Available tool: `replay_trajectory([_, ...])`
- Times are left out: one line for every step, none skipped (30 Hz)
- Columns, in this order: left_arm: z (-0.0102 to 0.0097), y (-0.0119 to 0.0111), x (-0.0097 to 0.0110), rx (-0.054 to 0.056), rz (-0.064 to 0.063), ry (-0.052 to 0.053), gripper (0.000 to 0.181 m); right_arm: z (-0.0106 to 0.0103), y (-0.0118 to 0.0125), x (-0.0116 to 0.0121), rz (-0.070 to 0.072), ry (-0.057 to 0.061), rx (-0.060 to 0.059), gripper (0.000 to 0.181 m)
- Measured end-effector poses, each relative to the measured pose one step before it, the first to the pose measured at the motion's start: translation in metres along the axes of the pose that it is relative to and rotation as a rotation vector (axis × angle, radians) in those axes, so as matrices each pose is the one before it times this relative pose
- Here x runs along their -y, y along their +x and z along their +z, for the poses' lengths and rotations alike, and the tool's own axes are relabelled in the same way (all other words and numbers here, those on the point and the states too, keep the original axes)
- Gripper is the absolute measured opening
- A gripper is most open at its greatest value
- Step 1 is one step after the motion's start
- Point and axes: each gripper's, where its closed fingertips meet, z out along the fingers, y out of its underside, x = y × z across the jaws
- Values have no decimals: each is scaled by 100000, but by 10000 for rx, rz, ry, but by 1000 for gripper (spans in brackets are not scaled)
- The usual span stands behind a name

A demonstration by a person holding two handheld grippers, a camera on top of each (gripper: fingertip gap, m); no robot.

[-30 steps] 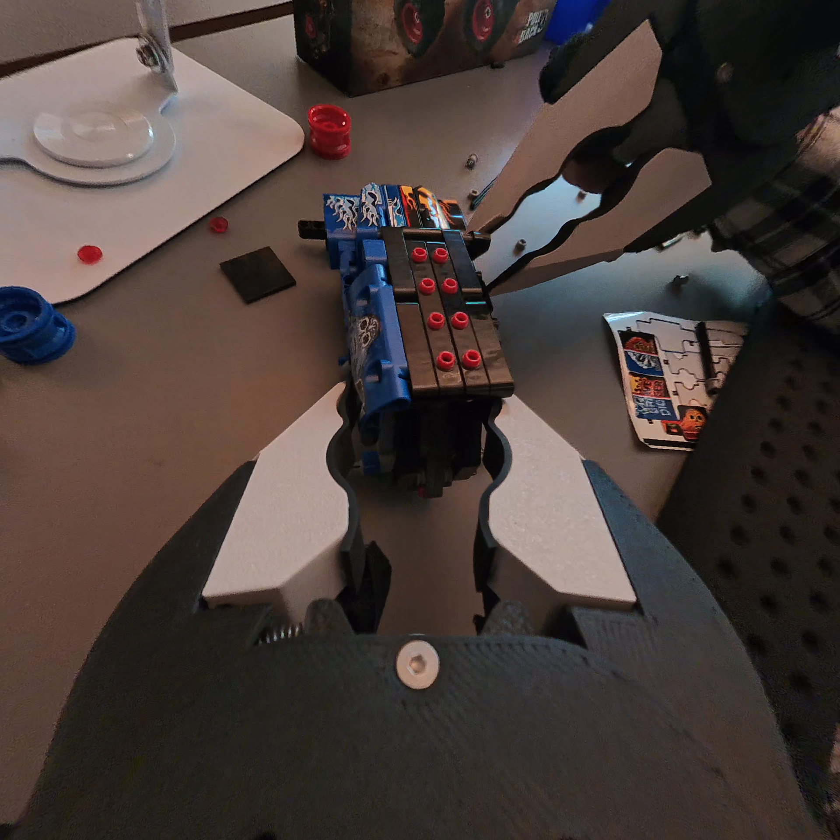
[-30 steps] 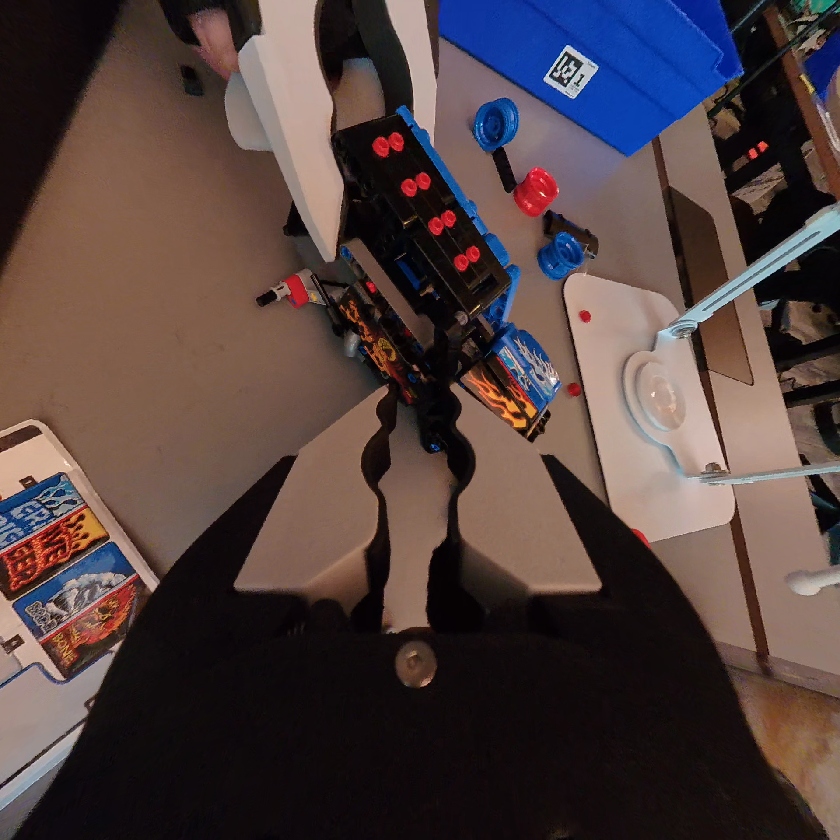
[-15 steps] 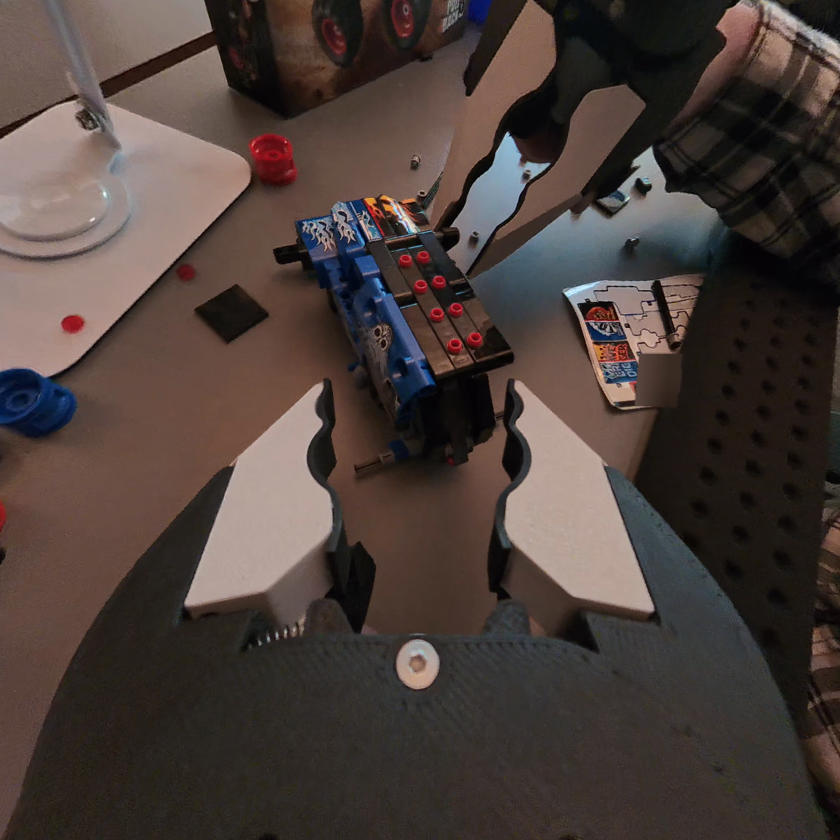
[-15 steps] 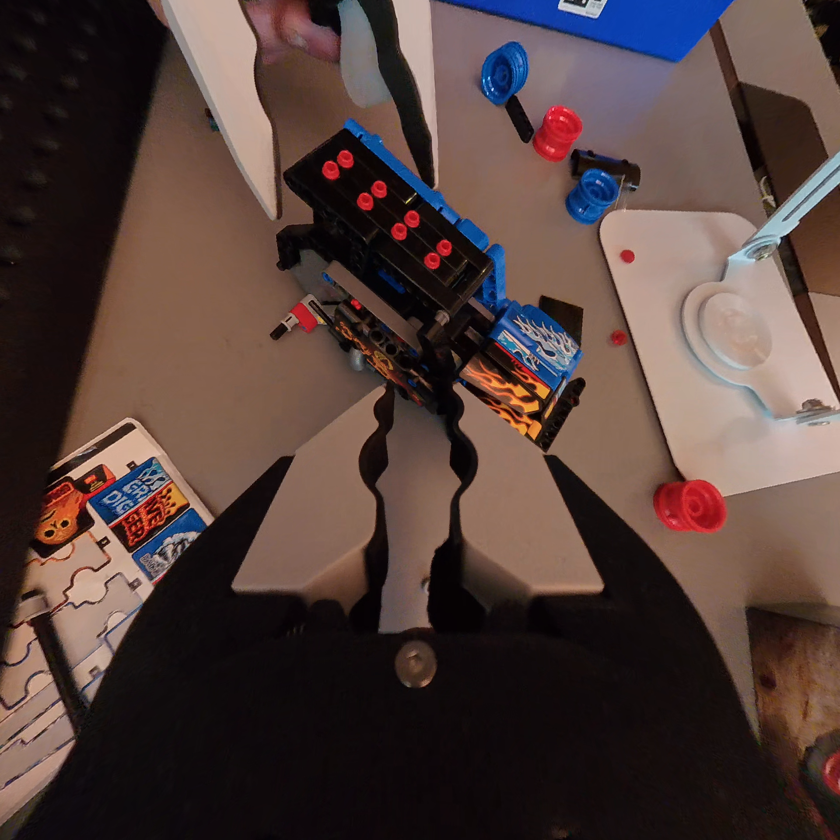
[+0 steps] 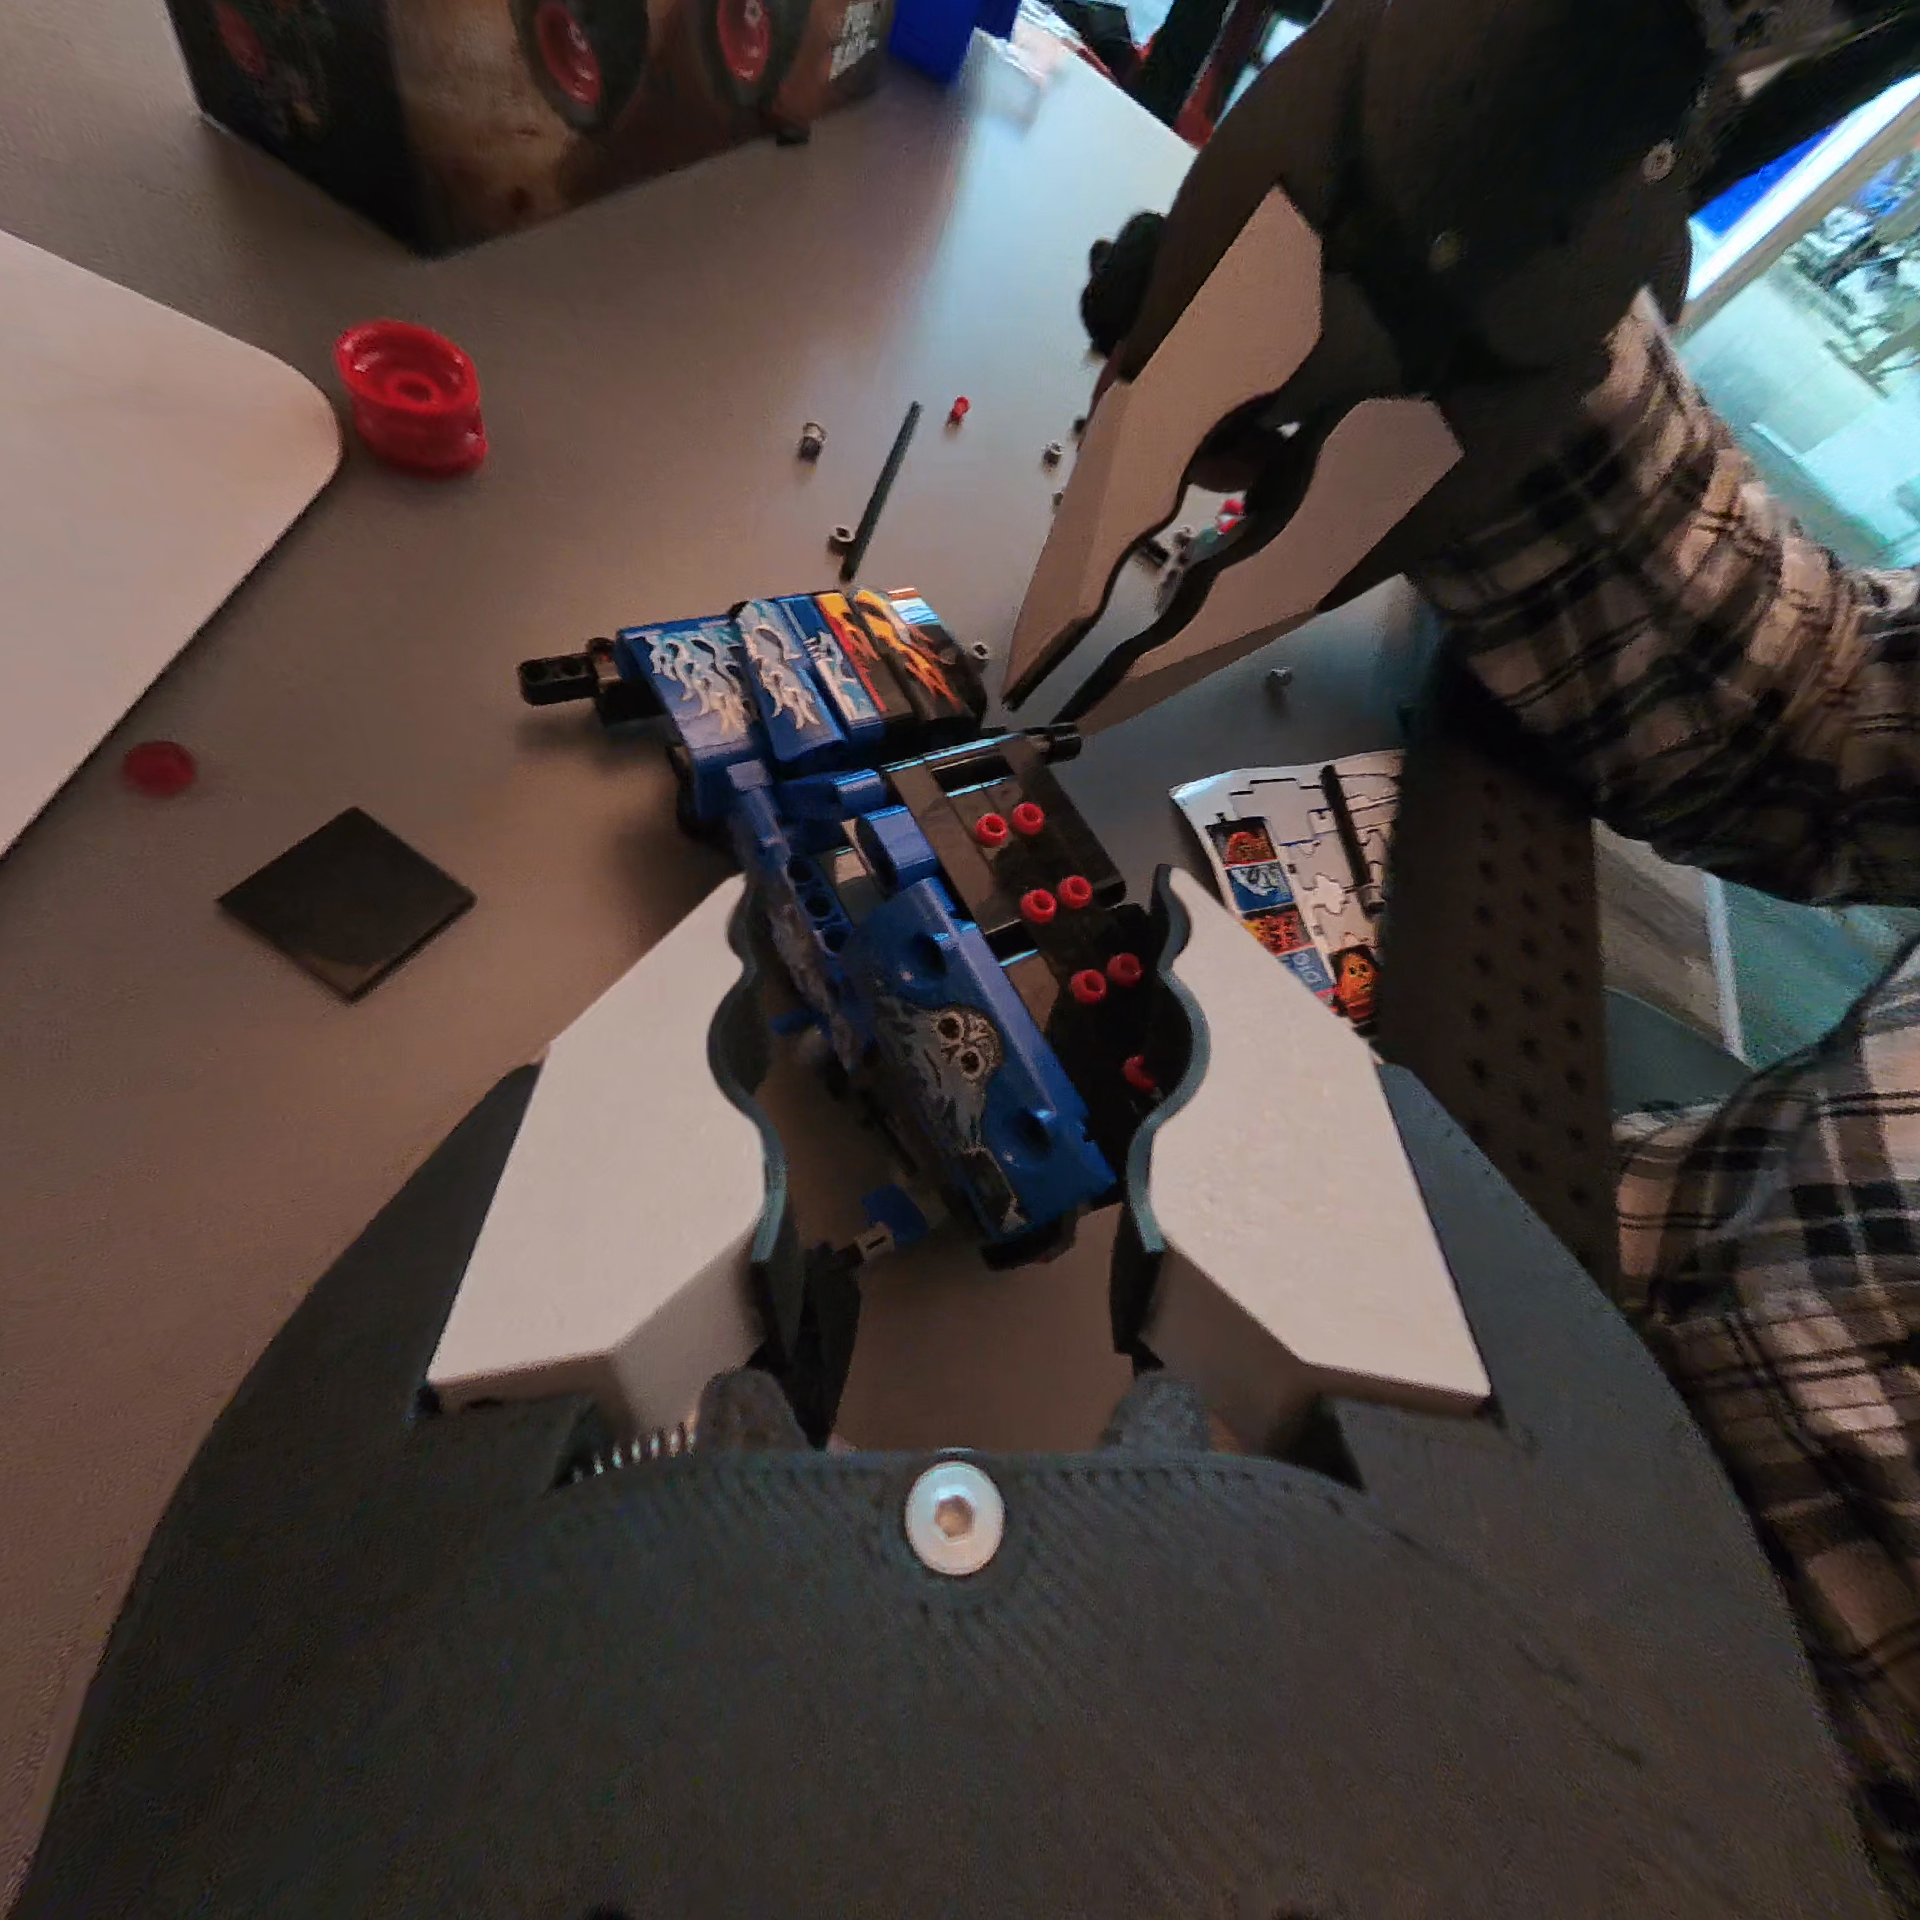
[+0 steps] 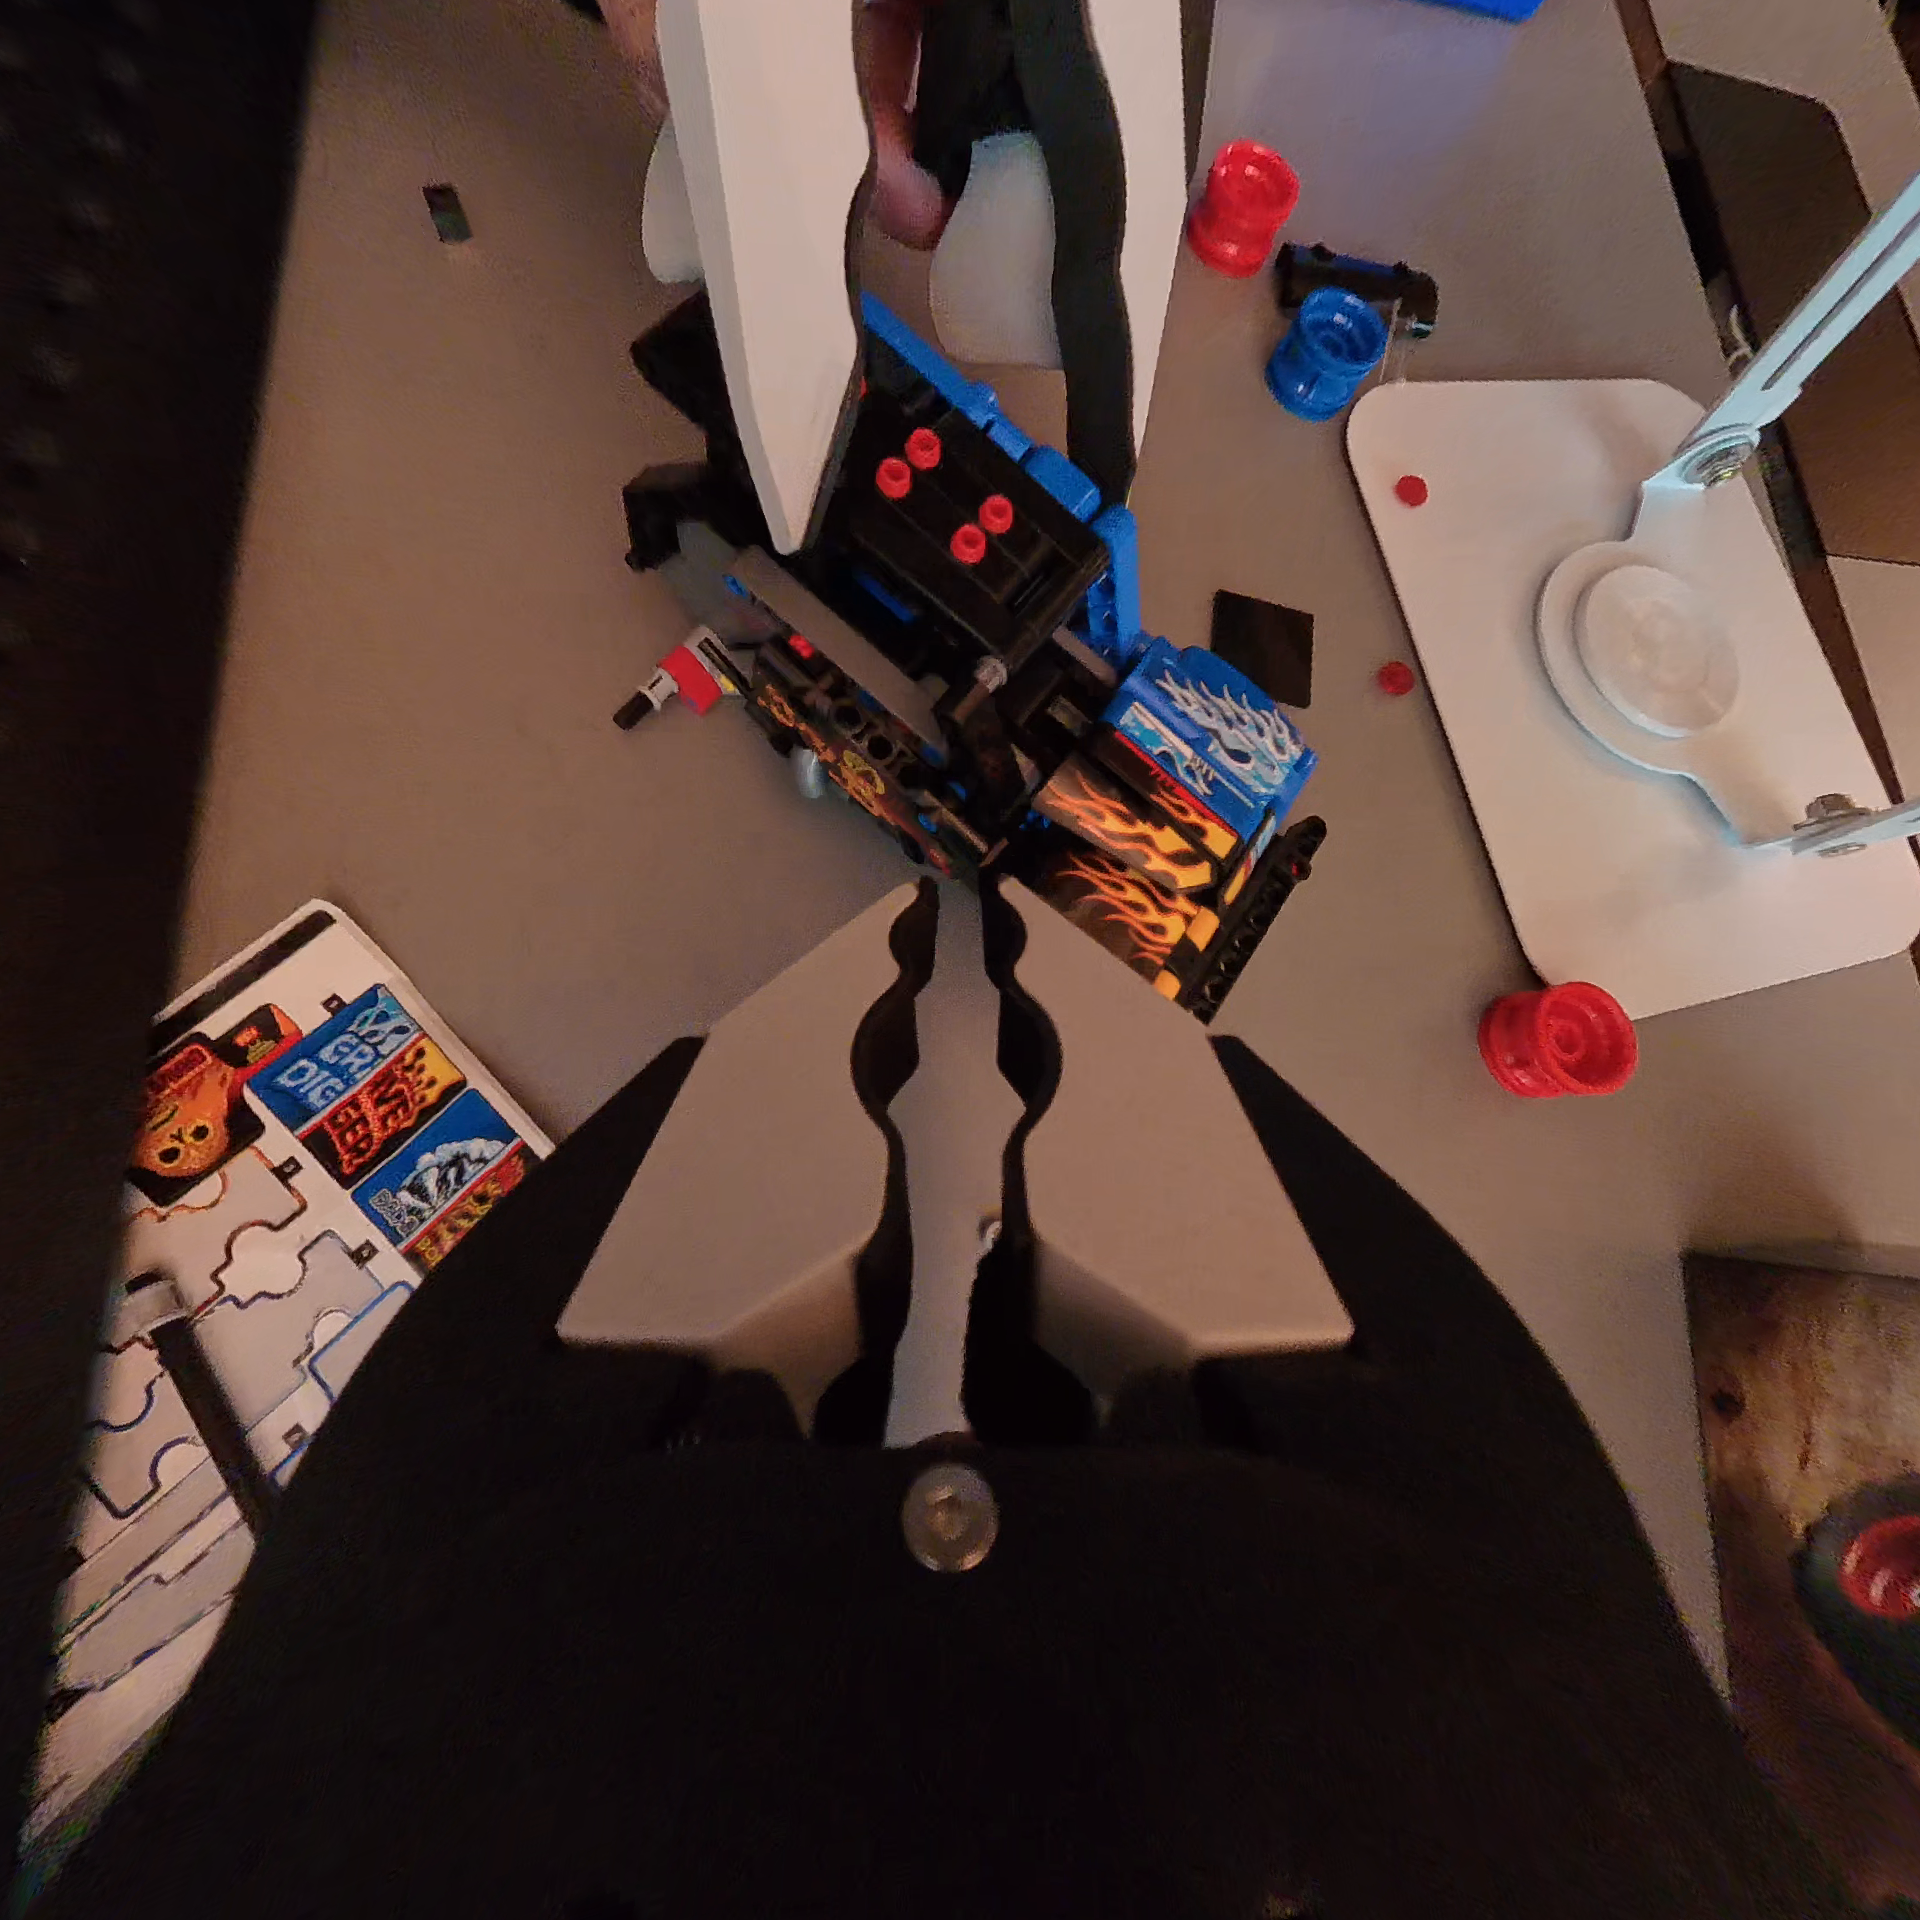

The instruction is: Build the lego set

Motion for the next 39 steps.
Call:
replay_trajectory([100,108,5,-86,-28,-15,70,175,-46,-195,-69,-85,-68,4])
replay_trajectory([26,-58,64,13,-43,13,69,236,8,-24,-69,-25,-94,1])
replay_trajectory([46,-30,58,-13,-73,32,68,239,53,76,-54,26,-106,0])
replay_trajectory([43,-107,55,30,-90,43,69,187,120,47,30,34,-97,0])
replay_trajectory([-55,-191,56,91,-90,45,68,199,68,-18,24,25,-66,0])
replay_trajectory([-9,-47,13,31,-48,29,68,236,-62,-27,-82,35,-53,0])
replay_trajectory([1,-43,26,52,16,51,69,184,30,19,-22,48,-115,0])
replay_trajectory([-55,-91,-6,54,19,32,70,98,91,39,74,72,-86,0])
replay_trajectory([-21,-25,-14,-30,-16,13,70,15,38,29,67,88,-9,0])
replay_trajectory([9,-34,16,-27,-42,11,70,0,74,19,44,65,-8,0])
replay_trajectory([27,-68,57,55,10,9,69,46,117,5,113,33,-9,0])
replay_trajectory([11,-62,50,69,79,-4,70,35,85,15,225,52,83,0])
replay_trajectory([31,-10,33,20,34,-7,70,5,84,15,229,92,97,0])
replay_trajectory([56,-83,57,39,-11,29,70,9,120,22,235,65,68,0])
replay_trajectory([16,-13,8,-6,-19,-21,70,14,27,29,138,-15,73,0])
replay_trajectory([-4,-8,-15,4,44,-54,70,40,-5,33,-14,-46,13,0])
replay_trajectory([22,-10,-2,13,15,-65,70,48,-17,28,30,-3,26,0])
replay_trajectory([27,7,-5,21,14,-45,70,43,-24,21,92,29,68,0])
replay_trajectory([1,-15,-6,-14,-53,-18,70,22,-5,29,30,10,32,0])
replay_trajectory([15,4,-2,-9,-25,1,70,45,-41,14,13,-22,41,0])
replay_trajectory([18,39,7,29,68,-8,70,93,-187,15,39,-22,139,0])
replay_trajectory([30,74,27,44,97,-14,70,203,-379,30,19,-32,251,0])
replay_trajectory([79,79,84,39,79,-14,70,383,-372,-149,-107,-193,189,0])
replay_trajectory([226,81,105,12,24,-30,70,581,-552,-200,-175,-244,273,0])
replay_trajectory([246,-101,190,82,-57,-25,70,671,-464,-190,-152,-195,154,0])
replay_trajectory([58,-181,140,49,-35,-49,69,237,-64,-95,-117,-144,-52,0])
replay_trajectory([-141,-233,47,-46,14,3,68,-201,210,-41,-99,-115,-136,0])
replay_trajectory([-111,-337,74,-69,-195,121,67,-233,200,0,-20,25,-85,0])
replay_trajectory([26,-120,44,-181,-227,138,67,-219,56,59,72,180,60,0])
replay_trajectory([25,-4,25,-103,-69,80,68,-306,181,30,62,184,-20,0])
replay_trajectory([-23,26,-9,32,61,-41,67,-438,444,-59,104,98,-185,0])
replay_trajectory([14,36,14,89,117,-57,67,-571,582,-79,152,98,-244,0])
replay_trajectory([21,32,19,21,34,-5,67,-711,598,50,147,195,-268,0])
replay_trajectory([-12,-10,12,-56,-55,51,67,-673,562,147,200,280,-263,0])
replay_trajectory([-15,-33,15,-86,-90,76,67,-390,338,124,242,268,-124,0])
replay_trajectory([11,32,-6,-62,-27,42,67,37,206,-159,98,41,-95,0])
replay_trajectory([72,59,-6,-23,6,3,68,331,194,-318,-68,-148,-173,0])
replay_trajectory([52,-32,31,46,-5,0,68,232,72,-64,-60,-44,-123,0])
replay_trajectory([-42,-69,5,35,0,-5,68,-6,-22,70,-12,66,5,0])
